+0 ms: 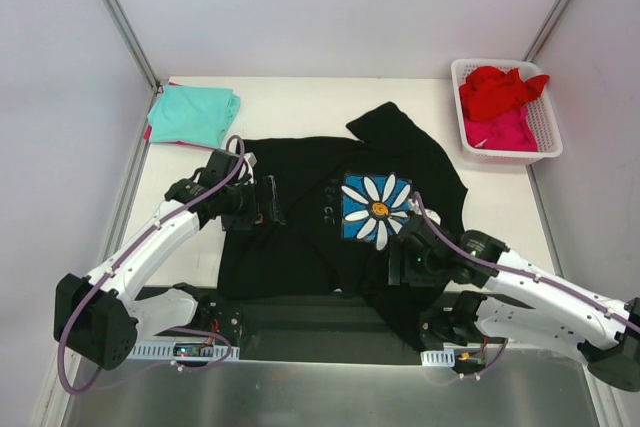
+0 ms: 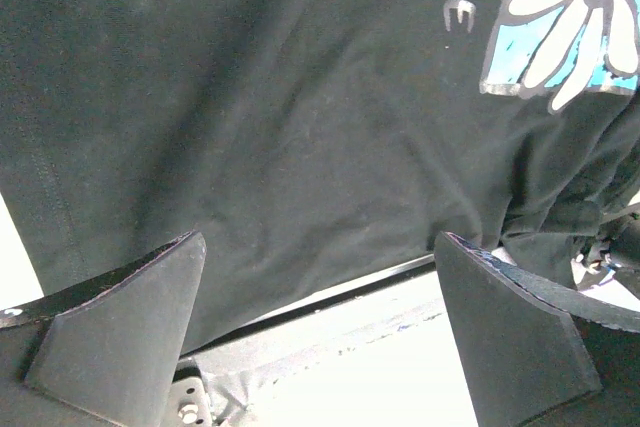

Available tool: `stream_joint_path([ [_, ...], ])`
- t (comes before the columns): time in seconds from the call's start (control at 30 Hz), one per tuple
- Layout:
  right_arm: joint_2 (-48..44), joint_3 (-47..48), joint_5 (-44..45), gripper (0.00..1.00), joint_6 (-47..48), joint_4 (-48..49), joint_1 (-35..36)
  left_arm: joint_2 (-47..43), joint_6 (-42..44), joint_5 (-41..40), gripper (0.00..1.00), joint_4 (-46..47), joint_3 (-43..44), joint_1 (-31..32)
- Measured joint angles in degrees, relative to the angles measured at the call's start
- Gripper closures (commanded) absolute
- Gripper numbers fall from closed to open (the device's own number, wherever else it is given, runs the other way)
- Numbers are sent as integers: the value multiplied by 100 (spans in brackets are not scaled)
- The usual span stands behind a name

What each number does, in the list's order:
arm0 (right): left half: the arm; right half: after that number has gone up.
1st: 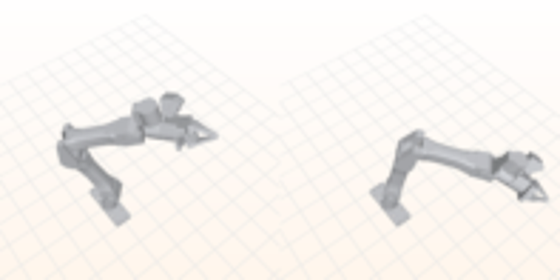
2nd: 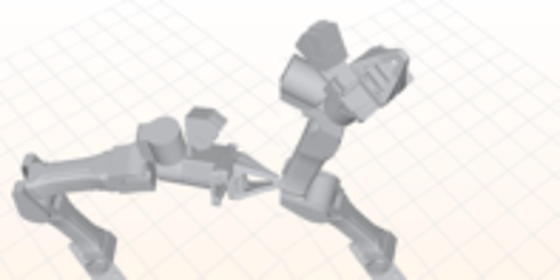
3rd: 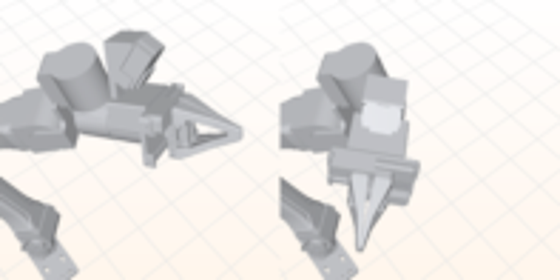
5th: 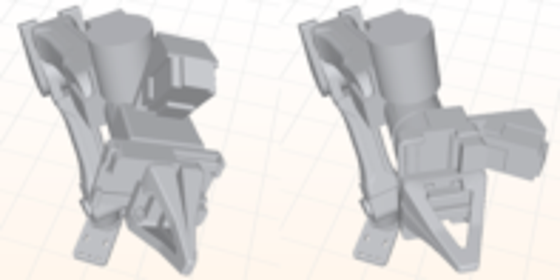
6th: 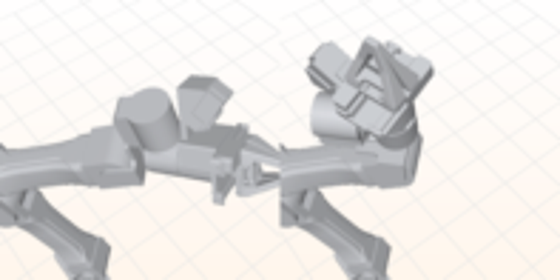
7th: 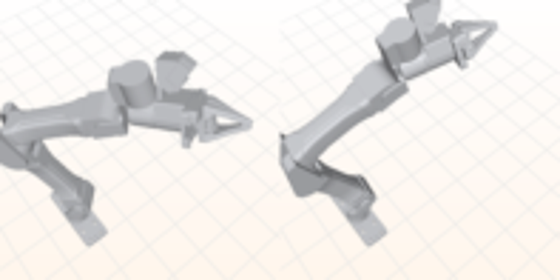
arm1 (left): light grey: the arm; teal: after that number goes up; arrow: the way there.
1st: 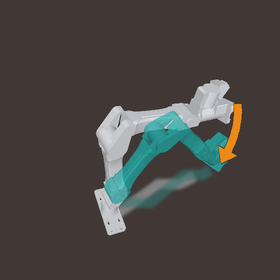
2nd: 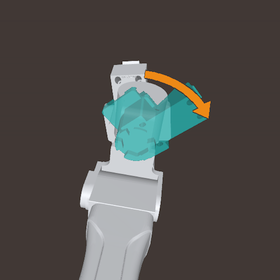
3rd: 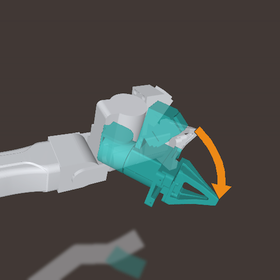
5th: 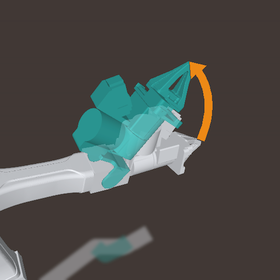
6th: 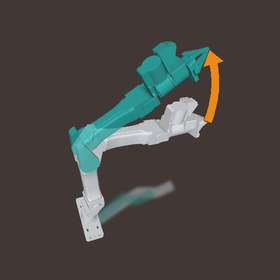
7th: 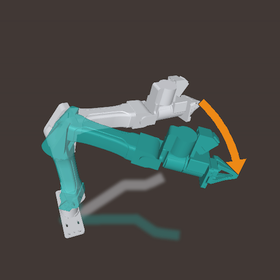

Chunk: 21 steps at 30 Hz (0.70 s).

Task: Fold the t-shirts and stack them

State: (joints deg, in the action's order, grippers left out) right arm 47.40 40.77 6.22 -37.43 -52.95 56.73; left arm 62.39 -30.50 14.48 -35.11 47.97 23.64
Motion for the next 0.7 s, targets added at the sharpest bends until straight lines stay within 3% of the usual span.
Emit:
stream_joint_path([
  [0.2, -94, -374, 72, 22, -446, 133, 619, 251, -11, -68, 1, -20, 103, 133],
  [0.27, -90, -468, 122, 25, -643, 131, 837, 251, -15, -149, 1, -35, 122, 155],
  [0.4, -92, -560, 243, 39, -922, 188, 1126, 238, -13, -212, 1, -61, 125, 155],
  [0.7, 531, -640, 389, 40, -1023, 444, 1185, 52, -15, -306, 1, -127, 122, 155],
])
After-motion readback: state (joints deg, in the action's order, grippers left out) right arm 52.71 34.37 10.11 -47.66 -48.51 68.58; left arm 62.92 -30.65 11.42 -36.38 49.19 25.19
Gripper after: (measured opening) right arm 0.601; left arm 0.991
